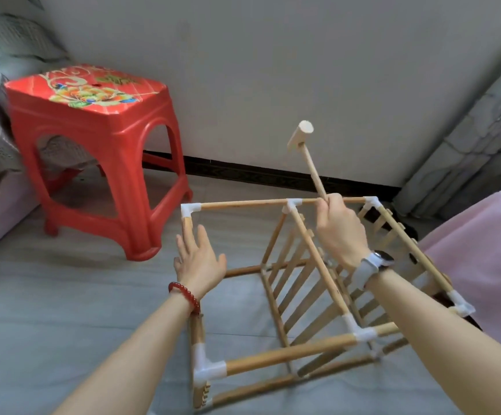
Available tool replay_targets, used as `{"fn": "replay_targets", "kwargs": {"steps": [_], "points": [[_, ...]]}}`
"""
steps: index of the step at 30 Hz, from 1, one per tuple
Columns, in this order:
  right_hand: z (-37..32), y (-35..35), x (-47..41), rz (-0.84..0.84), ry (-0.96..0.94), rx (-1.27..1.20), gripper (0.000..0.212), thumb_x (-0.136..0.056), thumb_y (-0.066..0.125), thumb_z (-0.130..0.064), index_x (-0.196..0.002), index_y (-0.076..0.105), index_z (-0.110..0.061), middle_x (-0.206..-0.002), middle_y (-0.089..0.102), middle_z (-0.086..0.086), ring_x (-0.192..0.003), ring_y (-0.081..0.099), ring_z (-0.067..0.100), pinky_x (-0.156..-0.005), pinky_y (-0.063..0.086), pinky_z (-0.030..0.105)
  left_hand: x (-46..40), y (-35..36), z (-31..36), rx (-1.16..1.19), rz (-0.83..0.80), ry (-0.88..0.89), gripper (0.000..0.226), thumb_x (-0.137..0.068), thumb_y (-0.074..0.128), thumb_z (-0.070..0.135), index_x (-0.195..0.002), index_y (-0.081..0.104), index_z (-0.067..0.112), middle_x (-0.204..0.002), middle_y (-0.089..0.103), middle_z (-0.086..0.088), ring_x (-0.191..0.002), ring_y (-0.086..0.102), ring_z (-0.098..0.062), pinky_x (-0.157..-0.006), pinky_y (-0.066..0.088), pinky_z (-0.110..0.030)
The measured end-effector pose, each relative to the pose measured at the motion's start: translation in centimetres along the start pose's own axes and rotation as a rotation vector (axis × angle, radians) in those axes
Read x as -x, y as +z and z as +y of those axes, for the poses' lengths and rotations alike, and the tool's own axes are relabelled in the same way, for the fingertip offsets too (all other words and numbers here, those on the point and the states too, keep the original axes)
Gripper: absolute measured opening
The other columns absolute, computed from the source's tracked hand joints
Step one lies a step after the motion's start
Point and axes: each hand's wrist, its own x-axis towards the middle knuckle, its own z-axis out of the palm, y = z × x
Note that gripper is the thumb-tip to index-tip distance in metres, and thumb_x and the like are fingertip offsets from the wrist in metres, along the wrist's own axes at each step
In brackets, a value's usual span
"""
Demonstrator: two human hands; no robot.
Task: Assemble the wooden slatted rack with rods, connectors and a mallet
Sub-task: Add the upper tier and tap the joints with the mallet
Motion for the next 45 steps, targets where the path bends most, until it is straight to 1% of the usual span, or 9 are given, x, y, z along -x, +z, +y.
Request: {"fn": "replay_targets", "kwargs": {"steps": [3,8,15,19,25,30,37,42,45], "points": [[1.4,1.1,-1.7,0.25,0.055,-0.048,0.024,-0.103,0.028,-0.027,-0.103,0.044,-0.009,-0.064,0.049,-0.004,-0.061,0.057,0.025,-0.055,0.043,0.034,-1.7,0.9,-0.2,-0.096,0.061,-0.044,0.079,-0.094,0.048,0.027,-0.15,-0.003,0.007,-0.158,-0.014,-0.012,-0.145,-0.01,-0.033,-0.114,0.018,-0.049],[4.7,5.5,-1.9,-0.363,0.245,0.391,0.022,-0.102,0.027,-0.03,-0.099,0.043,-0.013,-0.082,0.056,0.002,-0.067,0.055,0.02,-0.057,0.042,0.03,-3.1,1.8,-0.1,-0.267,0.153,-0.049,0.078,-0.091,0.05,0.029,-0.149,0.004,0.002,-0.157,-0.006,-0.018,-0.146,-0.004,-0.033,-0.113,0.022,-0.05],[2.9,0.1,-5.8,0.298,0.125,-0.145,0.024,-0.103,0.027,-0.028,-0.094,0.04,-0.011,-0.063,0.044,-0.004,-0.053,0.044,0.012,-0.049,0.032,0.029,-3.0,3.0,-0.6,-0.338,0.165,0.011,0.076,-0.09,0.049,0.028,-0.149,0.009,0.002,-0.158,-0.007,-0.016,-0.146,-0.005,-0.031,-0.112,0.02,-0.053],[6.4,4.9,-2.4,-0.338,0.337,0.252,0.035,-0.102,0.022,-0.036,-0.099,0.047,-0.012,-0.08,0.054,0.001,-0.067,0.054,0.018,-0.062,0.044,0.033,-2.7,3.3,-0.7,-0.355,0.147,0.008,0.074,-0.091,0.045,0.027,-0.15,0.007,0.005,-0.158,-0.01,-0.015,-0.146,-0.009,-0.03,-0.114,0.017,-0.054],[5.1,0.1,-6.3,0.369,0.089,-0.074,0.025,-0.103,0.03,-0.029,-0.096,0.043,-0.009,-0.064,0.049,-0.002,-0.058,0.052,0.021,-0.055,0.043,0.033,-3.5,2.8,0.1,-0.389,0.168,0.013,0.073,-0.091,0.046,0.029,-0.15,0.009,0.007,-0.158,-0.009,-0.017,-0.146,-0.008,-0.032,-0.114,0.017,-0.053],[7.0,5.2,-3.7,-0.272,0.246,0.4,0.035,-0.102,0.025,-0.037,-0.106,0.048,-0.011,-0.082,0.057,0.003,-0.072,0.058,0.022,-0.065,0.048,0.035,-3.4,3.1,0.2,-0.393,0.166,0.019,0.071,-0.091,0.046,0.028,-0.149,0.012,0.008,-0.157,-0.008,-0.02,-0.146,-0.007,-0.033,-0.114,0.019,-0.051],[6.1,0.5,-5.3,0.157,0.067,-0.101,0.024,-0.102,0.034,-0.028,-0.1,0.047,-0.008,-0.063,0.049,-0.001,-0.056,0.053,0.022,-0.056,0.049,0.039,-3.7,1.9,0.7,-0.459,0.119,0.041,0.059,-0.091,0.046,0.028,-0.145,0.026,0.012,-0.158,0.003,-0.016,-0.145,-0.008,-0.033,-0.111,0.006,-0.064],[10.5,-0.2,2.1,-0.198,0.234,0.05,0.029,-0.1,0.035,-0.033,-0.085,0.051,-0.015,-0.074,0.056,0.003,-0.075,0.057,0.027,-0.067,0.045,0.04,-0.3,2.8,5.6,-0.214,-0.184,0.364,0.044,-0.099,0.039,0.036,-0.138,0.041,0.015,-0.146,0.039,-0.006,-0.136,0.033,-0.024,-0.109,0.032,-0.042],[11.1,-5.1,4.3,-0.087,0.169,0.166,0.028,-0.1,0.038,-0.032,-0.089,0.055,-0.013,-0.077,0.058,0.004,-0.077,0.058,0.028,-0.068,0.045,0.04,4.5,4.8,7.6,-0.15,-0.527,0.51,0.041,-0.098,0.039,0.045,-0.124,0.053,0.018,-0.122,0.059,-0.001,-0.111,0.055,-0.018,-0.093,0.048,-0.036]]}}
